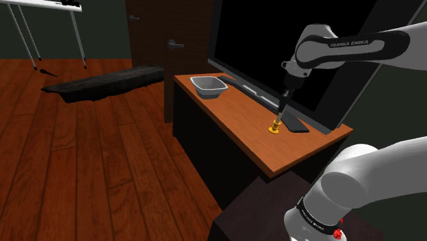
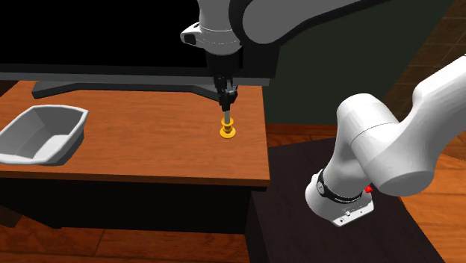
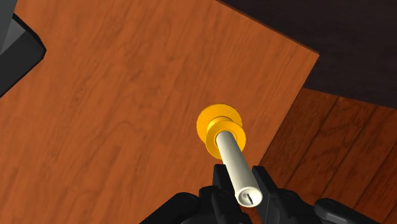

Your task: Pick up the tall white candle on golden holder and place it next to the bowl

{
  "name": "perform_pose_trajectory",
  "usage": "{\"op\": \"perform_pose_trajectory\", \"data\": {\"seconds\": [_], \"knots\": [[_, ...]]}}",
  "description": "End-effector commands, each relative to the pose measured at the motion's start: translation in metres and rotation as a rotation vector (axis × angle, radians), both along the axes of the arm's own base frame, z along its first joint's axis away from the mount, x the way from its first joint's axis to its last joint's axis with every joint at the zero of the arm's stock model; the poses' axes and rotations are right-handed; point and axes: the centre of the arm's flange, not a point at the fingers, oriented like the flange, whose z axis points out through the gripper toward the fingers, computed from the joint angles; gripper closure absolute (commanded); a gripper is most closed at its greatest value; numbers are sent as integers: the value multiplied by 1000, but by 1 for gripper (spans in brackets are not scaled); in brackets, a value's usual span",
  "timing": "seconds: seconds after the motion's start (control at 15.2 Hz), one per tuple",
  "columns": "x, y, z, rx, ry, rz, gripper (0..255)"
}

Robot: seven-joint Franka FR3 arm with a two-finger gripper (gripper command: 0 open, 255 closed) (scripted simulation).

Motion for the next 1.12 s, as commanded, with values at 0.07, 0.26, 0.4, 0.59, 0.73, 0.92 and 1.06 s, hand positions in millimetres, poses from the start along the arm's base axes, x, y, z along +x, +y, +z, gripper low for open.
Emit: {"op": "perform_pose_trajectory", "data": {"seconds": [0.07,0.26,0.4,0.59,0.73,0.92,1.06], "knots": [[0,1,15,0,0,0,255],[0,1,30,0,0,0,255],[0,1,41,0,0,0,255],[0,1,57,0,0,0,255],[0,1,67,0,0,0,255],[0,1,83,0,0,0,255],[0,1,94,0,0,0,255]]}}
